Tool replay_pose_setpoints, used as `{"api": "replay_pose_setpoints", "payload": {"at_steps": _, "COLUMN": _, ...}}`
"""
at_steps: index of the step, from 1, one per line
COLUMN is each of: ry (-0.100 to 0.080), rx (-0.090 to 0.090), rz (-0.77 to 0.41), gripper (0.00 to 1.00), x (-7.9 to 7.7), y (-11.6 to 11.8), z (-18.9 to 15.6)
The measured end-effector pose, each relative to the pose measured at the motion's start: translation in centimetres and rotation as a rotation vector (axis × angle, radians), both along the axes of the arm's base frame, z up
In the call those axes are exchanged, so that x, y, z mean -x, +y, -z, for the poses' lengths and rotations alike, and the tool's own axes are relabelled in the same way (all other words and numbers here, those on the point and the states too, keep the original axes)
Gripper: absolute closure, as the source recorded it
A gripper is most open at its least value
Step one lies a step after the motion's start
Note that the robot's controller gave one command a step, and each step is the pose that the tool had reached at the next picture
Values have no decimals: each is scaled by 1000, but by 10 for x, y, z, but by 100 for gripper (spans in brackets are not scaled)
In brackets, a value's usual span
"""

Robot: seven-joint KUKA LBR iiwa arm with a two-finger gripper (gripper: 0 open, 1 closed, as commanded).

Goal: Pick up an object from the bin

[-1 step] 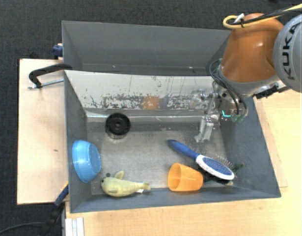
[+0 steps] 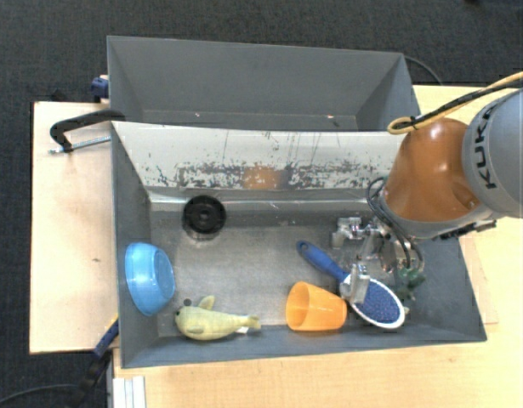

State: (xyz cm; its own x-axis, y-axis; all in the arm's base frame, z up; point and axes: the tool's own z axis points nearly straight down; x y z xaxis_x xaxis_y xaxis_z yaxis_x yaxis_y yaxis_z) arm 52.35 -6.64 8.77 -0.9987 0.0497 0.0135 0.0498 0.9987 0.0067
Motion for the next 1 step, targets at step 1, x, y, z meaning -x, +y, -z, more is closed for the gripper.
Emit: {"api": "replay_pose_setpoints", "payload": {"at_steps": 1, "ry": -14, "rx": 2, "rz": -2, "gripper": 100, "x": -4, "y": 0, "z": -6}}
